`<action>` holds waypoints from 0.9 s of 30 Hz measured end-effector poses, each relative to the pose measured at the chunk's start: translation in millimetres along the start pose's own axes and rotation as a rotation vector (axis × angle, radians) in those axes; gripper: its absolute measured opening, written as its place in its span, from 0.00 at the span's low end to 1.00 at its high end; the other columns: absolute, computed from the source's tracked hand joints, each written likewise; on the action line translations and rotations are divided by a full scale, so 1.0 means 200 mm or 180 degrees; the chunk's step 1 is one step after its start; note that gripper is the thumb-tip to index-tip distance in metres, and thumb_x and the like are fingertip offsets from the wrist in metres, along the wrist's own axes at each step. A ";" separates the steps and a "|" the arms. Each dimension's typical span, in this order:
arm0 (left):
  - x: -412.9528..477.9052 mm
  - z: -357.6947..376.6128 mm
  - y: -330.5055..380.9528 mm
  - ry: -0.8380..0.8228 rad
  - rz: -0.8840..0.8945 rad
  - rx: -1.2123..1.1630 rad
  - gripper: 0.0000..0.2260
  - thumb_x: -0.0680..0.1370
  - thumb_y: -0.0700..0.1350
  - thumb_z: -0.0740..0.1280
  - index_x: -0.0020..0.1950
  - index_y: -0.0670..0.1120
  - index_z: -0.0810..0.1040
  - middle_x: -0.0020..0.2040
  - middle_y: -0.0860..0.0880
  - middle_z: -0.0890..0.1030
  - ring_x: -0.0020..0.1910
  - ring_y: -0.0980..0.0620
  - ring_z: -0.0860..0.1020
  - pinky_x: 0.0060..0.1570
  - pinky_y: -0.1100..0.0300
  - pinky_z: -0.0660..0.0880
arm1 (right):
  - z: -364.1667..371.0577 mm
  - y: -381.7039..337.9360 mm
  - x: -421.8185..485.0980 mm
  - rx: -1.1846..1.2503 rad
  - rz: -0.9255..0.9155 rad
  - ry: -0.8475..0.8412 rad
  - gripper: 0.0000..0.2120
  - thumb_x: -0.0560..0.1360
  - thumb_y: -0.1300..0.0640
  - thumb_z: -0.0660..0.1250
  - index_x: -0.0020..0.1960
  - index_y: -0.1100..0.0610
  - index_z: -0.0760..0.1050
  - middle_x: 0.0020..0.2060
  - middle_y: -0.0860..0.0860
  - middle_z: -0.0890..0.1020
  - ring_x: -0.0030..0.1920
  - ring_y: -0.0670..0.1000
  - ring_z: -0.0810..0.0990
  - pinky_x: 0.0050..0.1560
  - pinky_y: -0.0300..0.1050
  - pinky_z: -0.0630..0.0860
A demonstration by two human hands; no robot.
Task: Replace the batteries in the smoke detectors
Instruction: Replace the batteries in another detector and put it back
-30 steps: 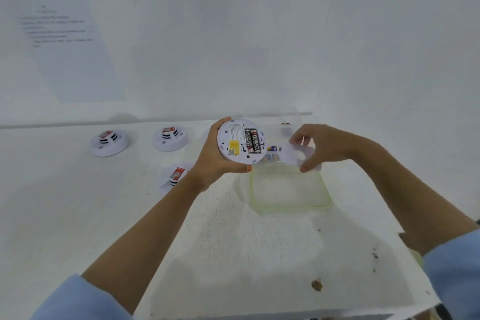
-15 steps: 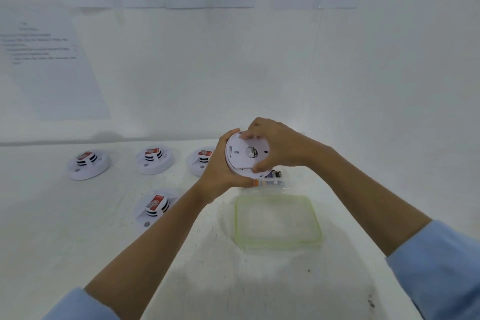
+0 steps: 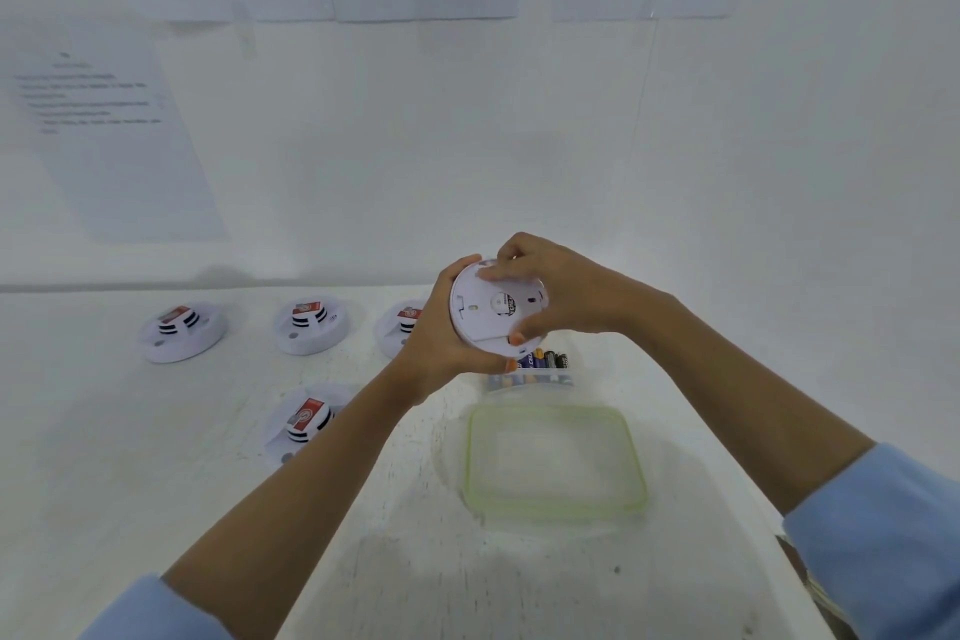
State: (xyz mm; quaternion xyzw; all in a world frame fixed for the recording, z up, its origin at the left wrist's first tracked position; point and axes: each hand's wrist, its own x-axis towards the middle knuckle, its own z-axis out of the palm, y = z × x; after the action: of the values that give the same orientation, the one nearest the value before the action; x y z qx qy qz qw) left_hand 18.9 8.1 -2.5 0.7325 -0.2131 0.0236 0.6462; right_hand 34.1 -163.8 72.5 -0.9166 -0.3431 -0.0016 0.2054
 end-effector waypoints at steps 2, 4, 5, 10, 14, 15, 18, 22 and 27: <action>0.00 0.00 0.00 0.0008 -0.0002 0.0020 0.47 0.54 0.38 0.78 0.69 0.51 0.61 0.63 0.54 0.71 0.57 0.64 0.74 0.48 0.65 0.76 | 0.01 0.01 0.00 0.0054 -0.0026 0.0019 0.32 0.67 0.56 0.75 0.69 0.53 0.68 0.53 0.47 0.64 0.54 0.47 0.64 0.47 0.31 0.64; -0.01 0.00 -0.01 0.0041 -0.0016 0.0009 0.47 0.54 0.37 0.78 0.70 0.49 0.61 0.63 0.53 0.71 0.57 0.63 0.74 0.49 0.64 0.77 | 0.02 0.02 -0.01 0.0040 -0.0075 0.0001 0.31 0.69 0.56 0.73 0.69 0.53 0.67 0.54 0.47 0.64 0.55 0.47 0.63 0.50 0.33 0.64; -0.01 0.00 -0.01 0.0064 -0.0019 -0.0005 0.47 0.55 0.35 0.78 0.70 0.48 0.60 0.63 0.52 0.71 0.57 0.63 0.75 0.49 0.63 0.77 | 0.03 0.03 -0.01 0.0034 -0.0106 0.0004 0.31 0.69 0.56 0.73 0.70 0.53 0.67 0.54 0.47 0.64 0.56 0.46 0.63 0.51 0.31 0.63; -0.01 0.03 -0.03 0.0210 0.0039 -0.0087 0.44 0.56 0.32 0.75 0.68 0.48 0.61 0.62 0.52 0.71 0.55 0.66 0.75 0.48 0.67 0.76 | 0.07 0.07 -0.02 0.0190 -0.0147 0.0115 0.29 0.71 0.57 0.71 0.70 0.54 0.66 0.54 0.48 0.64 0.56 0.46 0.62 0.53 0.27 0.63; 0.00 0.06 -0.03 0.0350 0.0149 -0.0123 0.44 0.55 0.36 0.78 0.66 0.51 0.62 0.63 0.50 0.71 0.55 0.64 0.75 0.47 0.68 0.75 | 0.09 0.08 -0.01 0.0197 -0.0099 0.0173 0.28 0.72 0.57 0.70 0.70 0.54 0.66 0.54 0.48 0.64 0.56 0.46 0.61 0.52 0.23 0.60; 0.00 0.06 -0.03 0.0375 0.0162 -0.0134 0.44 0.54 0.38 0.79 0.66 0.51 0.62 0.62 0.50 0.71 0.55 0.64 0.75 0.47 0.68 0.75 | 0.09 0.08 0.00 0.0207 -0.0076 0.0185 0.28 0.72 0.56 0.70 0.70 0.54 0.66 0.54 0.48 0.64 0.56 0.46 0.61 0.52 0.25 0.61; 0.02 0.06 -0.04 0.0424 0.0188 -0.0139 0.44 0.55 0.36 0.77 0.65 0.51 0.61 0.61 0.49 0.71 0.53 0.66 0.75 0.45 0.67 0.76 | 0.10 0.08 0.01 0.0276 -0.0057 0.0248 0.27 0.73 0.56 0.69 0.70 0.55 0.67 0.55 0.51 0.65 0.57 0.48 0.62 0.56 0.33 0.62; 0.02 0.04 -0.04 0.0501 0.0274 -0.0048 0.42 0.55 0.36 0.77 0.65 0.50 0.62 0.61 0.52 0.71 0.55 0.64 0.75 0.47 0.67 0.76 | 0.11 0.08 0.03 0.0587 -0.0042 0.0261 0.28 0.72 0.57 0.70 0.70 0.56 0.67 0.55 0.49 0.65 0.60 0.50 0.65 0.60 0.37 0.65; 0.04 -0.05 -0.03 0.0518 0.0404 0.0444 0.43 0.54 0.48 0.78 0.65 0.54 0.61 0.61 0.57 0.72 0.58 0.64 0.73 0.54 0.69 0.73 | 0.14 0.05 0.07 0.1023 -0.0012 0.0442 0.25 0.73 0.56 0.68 0.68 0.55 0.68 0.58 0.48 0.68 0.61 0.47 0.68 0.59 0.32 0.67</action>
State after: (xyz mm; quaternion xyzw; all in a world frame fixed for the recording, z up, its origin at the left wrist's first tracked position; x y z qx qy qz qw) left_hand 31.3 15.1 -3.6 0.7563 -0.2038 0.1385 0.6060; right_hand 46.7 -150.7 45.0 -0.8690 -0.3256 -0.0104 0.3725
